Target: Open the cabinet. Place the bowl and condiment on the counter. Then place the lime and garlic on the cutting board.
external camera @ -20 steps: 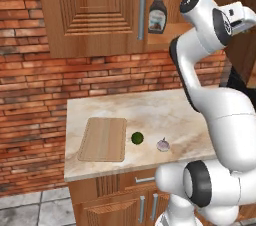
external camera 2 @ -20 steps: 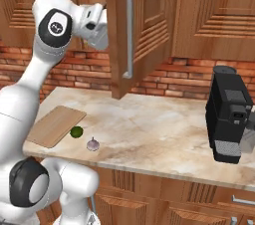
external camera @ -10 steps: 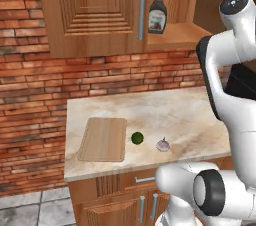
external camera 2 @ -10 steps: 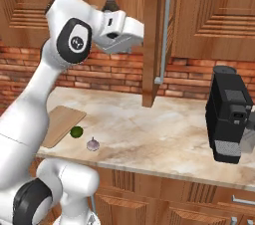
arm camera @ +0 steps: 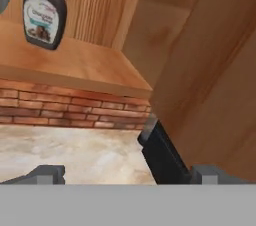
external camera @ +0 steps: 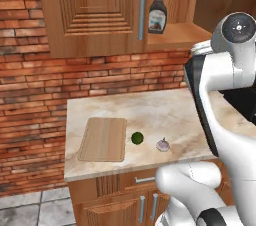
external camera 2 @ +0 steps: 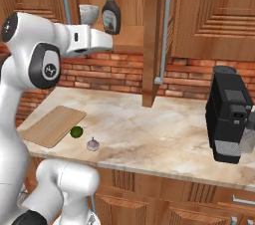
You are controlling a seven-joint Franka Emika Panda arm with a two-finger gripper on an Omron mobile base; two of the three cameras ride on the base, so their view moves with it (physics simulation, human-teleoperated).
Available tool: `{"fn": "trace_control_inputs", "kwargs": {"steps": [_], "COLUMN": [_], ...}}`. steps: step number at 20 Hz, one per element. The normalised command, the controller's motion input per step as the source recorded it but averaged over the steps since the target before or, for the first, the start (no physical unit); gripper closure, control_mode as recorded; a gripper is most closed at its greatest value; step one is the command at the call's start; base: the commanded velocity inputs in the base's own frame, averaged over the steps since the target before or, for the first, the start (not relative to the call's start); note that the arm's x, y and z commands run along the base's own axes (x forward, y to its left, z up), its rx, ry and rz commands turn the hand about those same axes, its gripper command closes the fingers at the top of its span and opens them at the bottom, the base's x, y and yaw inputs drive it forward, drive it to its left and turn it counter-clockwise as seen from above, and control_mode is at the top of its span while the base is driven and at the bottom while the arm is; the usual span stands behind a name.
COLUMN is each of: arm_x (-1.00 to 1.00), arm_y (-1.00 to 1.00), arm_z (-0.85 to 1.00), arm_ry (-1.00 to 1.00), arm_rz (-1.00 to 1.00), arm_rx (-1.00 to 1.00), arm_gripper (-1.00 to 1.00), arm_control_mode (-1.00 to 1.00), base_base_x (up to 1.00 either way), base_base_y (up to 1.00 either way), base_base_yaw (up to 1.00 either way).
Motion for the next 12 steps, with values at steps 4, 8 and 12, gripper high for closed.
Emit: {"fn": "trace_control_inputs", "kwargs": {"steps": [4,8,12], "arm_x": [0.28,0.35,0.43], "arm_y": [1.00,1.00,1.00], "arm_z": [0.42,0.57,0.08], "arm_ry": [0.00,0.00,0.00], "arm_rz": [0.33,0.27,0.24], "arm_rx": [0.12,0.04,0.05], "arm_gripper": [-1.00,-1.00,-1.00], "arm_control_mode": [-1.00,-1.00,-1.00], "base_base_x": [0.00,0.00,0.00], "base_base_y": [0.00,0.00,0.00], "base_base_yaw": [0.00,0.00,0.00]}}
